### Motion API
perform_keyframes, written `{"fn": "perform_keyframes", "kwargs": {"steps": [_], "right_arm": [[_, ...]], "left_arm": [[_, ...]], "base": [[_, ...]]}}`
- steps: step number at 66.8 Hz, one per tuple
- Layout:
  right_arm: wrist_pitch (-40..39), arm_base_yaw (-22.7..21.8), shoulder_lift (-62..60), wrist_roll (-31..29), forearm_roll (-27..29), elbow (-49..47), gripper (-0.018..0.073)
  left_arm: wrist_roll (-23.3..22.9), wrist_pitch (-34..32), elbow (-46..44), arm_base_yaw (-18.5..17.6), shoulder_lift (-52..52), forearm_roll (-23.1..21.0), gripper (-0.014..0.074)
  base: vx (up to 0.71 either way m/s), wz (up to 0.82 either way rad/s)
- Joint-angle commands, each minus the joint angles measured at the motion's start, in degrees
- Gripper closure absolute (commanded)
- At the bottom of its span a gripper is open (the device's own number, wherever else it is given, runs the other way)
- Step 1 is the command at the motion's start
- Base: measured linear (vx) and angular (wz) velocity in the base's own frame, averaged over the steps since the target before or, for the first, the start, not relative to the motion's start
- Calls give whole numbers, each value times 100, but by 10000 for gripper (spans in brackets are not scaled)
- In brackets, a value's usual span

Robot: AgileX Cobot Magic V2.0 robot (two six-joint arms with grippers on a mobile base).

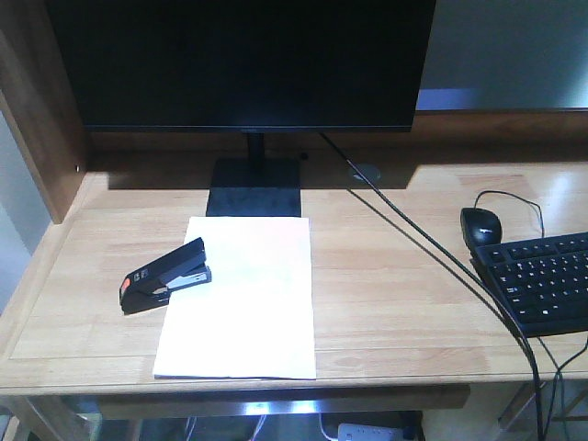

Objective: Grab stapler and paper to desk for stapling

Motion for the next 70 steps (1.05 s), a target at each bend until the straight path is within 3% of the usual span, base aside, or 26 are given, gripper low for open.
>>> {"fn": "perform_keyframes", "kwargs": {"steps": [1, 70], "right_arm": [[-458, -39, -84, 11, -13, 20, 568], [-458, -36, -79, 11, -13, 15, 568]], "left_arm": [[-54, -429, 159, 4, -82, -12, 603], [-54, -429, 159, 4, -82, -12, 603]], "base": [[0, 0], [0, 0]]}}
